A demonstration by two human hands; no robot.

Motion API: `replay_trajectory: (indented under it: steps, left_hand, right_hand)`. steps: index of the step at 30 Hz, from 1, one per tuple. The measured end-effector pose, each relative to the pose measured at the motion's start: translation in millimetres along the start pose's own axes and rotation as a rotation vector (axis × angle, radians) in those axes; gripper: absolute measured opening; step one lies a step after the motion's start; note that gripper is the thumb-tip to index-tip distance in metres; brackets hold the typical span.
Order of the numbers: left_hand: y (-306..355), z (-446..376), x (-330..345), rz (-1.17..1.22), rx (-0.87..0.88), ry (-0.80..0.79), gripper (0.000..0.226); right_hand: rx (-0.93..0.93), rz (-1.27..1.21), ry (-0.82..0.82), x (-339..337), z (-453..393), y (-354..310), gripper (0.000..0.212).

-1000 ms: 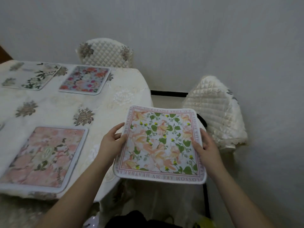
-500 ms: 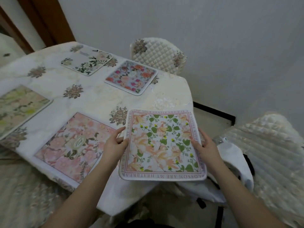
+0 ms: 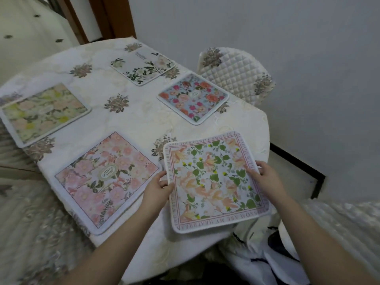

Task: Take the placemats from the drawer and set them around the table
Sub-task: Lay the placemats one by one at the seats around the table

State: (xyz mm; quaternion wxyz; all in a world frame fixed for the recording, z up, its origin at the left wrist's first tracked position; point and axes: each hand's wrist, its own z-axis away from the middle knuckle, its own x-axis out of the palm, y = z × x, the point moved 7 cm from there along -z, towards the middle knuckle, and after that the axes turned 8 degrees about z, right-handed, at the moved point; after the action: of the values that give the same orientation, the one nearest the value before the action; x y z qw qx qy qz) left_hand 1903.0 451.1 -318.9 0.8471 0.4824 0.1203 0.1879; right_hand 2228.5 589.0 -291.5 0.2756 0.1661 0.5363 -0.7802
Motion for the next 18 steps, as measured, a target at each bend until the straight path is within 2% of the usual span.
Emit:
replay_trajectory:
  steps: [4,7,11,18]
  left_hand:
    - [-18.7,2.0,18.4,0.102,-0.093,0.075,0.025]
    - [-28.4,3.6,30.1,0.123,-0.129,0.163,0.018]
    - [-38.1,5.4,47.8,0.145,-0.176,0.208,0.007]
    - [-56.7,-0.5,61.0,0.065,-0.194,0.296,0.007]
  right_hand:
    - [-0.010,0.043,-0.081,-1.1,-43.0,0.9,0.022]
    - [-0.103,0.188,-0.100,-3.3,-70.0,-6.9,0.014]
    - [-0.185,0.273,-0.110,-5.5,-101.6,-17.6,0.022]
    - [-0.234,0.370,-0.143,8.4,-152.7,-22.7,0.026]
